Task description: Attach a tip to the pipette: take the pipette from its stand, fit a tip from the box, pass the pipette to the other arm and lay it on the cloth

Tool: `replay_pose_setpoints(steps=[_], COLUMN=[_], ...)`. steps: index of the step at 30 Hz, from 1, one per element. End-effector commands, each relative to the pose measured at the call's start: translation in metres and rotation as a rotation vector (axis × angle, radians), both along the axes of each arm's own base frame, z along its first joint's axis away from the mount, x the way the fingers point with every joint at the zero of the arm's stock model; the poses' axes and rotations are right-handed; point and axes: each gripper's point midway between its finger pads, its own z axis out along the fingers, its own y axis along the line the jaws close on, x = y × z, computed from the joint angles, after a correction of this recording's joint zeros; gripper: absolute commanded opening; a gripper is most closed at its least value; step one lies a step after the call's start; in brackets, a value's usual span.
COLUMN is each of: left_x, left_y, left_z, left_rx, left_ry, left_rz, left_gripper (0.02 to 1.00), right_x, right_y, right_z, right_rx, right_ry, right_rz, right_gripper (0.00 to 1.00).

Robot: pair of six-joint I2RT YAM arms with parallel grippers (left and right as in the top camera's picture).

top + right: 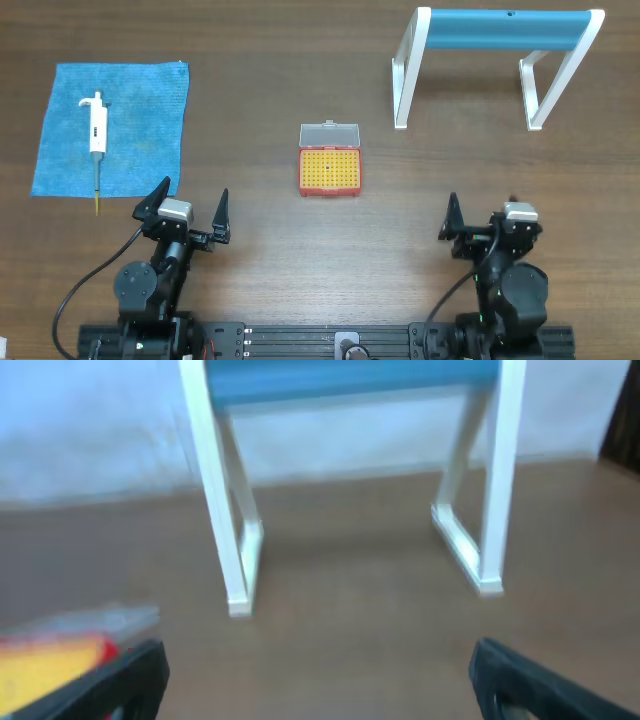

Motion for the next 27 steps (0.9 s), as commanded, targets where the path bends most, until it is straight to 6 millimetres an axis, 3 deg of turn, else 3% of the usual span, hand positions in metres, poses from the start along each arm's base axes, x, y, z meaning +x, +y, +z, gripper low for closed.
replay_pose_setpoints(steps=[1,11,27], left_x=[0.0,0.0,0.0], left_y=[-0.002,-0.002,-0.002], left_z=[-0.001,-0.001,-0.001], left_rx=[0.005,0.005,0.005], left_ry=[-0.008,-0.008,-0.008], left_rz=[-0.011,-0.011,-0.011], left_gripper=[0.996,0.996,0.998], right_x=[0.014,0.017,0.017], right_y=[0.001,0.0,-0.006], right_z=[-0.017,-0.028,-0.028], right_rx=[-0.005,-0.006,-0.007], right_ry=[-0.08,-0.074,-0.074], right_rz=[-0.001,-0.005,-0.032], right_gripper=[0.974,0.974,0.974])
